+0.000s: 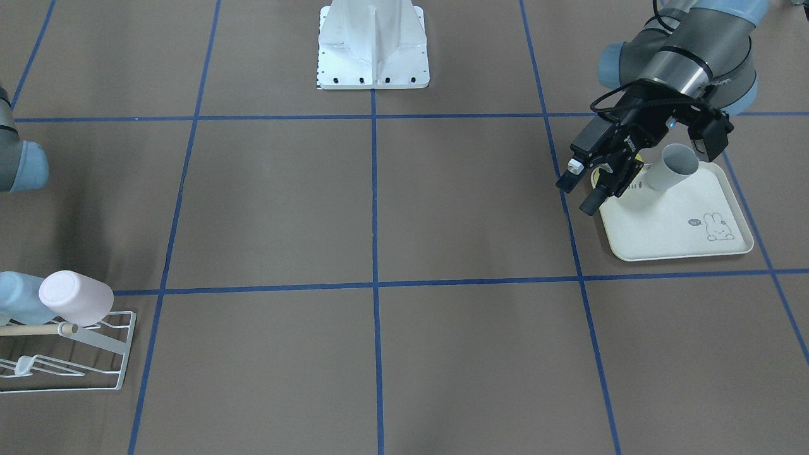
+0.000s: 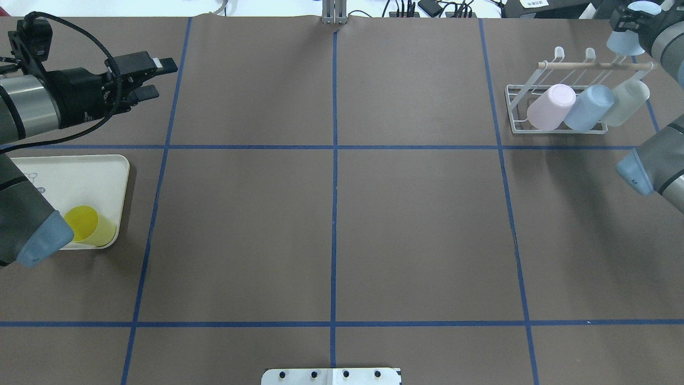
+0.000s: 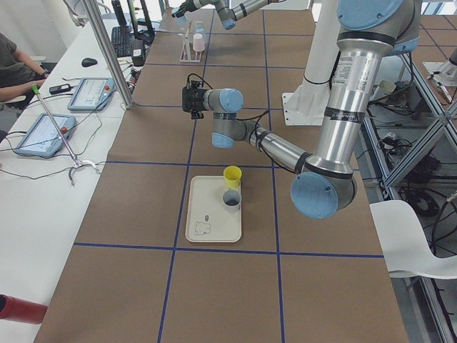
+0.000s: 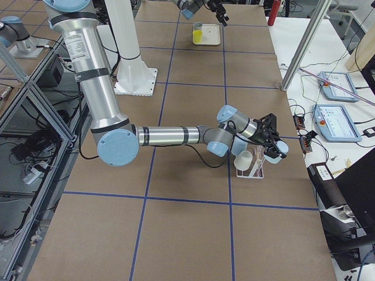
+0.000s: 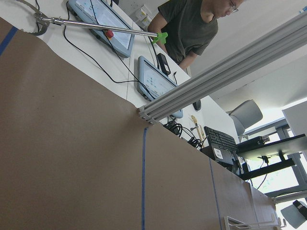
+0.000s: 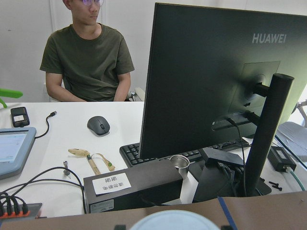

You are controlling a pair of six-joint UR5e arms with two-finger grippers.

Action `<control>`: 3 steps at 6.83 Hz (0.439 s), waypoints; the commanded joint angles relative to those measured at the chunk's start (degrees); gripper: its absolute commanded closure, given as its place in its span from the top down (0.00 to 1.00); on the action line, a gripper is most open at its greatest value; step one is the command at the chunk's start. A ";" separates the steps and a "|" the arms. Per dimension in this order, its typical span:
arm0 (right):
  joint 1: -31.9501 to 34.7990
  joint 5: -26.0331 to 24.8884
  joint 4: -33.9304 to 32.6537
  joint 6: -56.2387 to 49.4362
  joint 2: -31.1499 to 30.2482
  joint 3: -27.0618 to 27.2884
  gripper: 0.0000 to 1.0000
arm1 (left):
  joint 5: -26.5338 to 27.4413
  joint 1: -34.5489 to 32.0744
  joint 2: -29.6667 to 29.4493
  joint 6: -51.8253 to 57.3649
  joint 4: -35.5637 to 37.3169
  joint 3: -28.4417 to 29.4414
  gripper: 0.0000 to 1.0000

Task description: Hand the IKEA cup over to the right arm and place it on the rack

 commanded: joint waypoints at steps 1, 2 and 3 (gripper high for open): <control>-0.33 0.00 0.02 0.00 -0.52 -0.31 0.00 | -0.16 0.00 0.06 0.00 -0.01 0.01 1.00; -0.42 0.00 0.02 0.00 -0.52 -0.40 0.00 | -0.16 0.00 0.06 0.00 -0.01 -0.08 1.00; -0.50 -0.09 0.02 0.00 -0.87 -0.40 0.00 | -0.16 0.00 0.06 0.00 -0.01 -0.08 1.00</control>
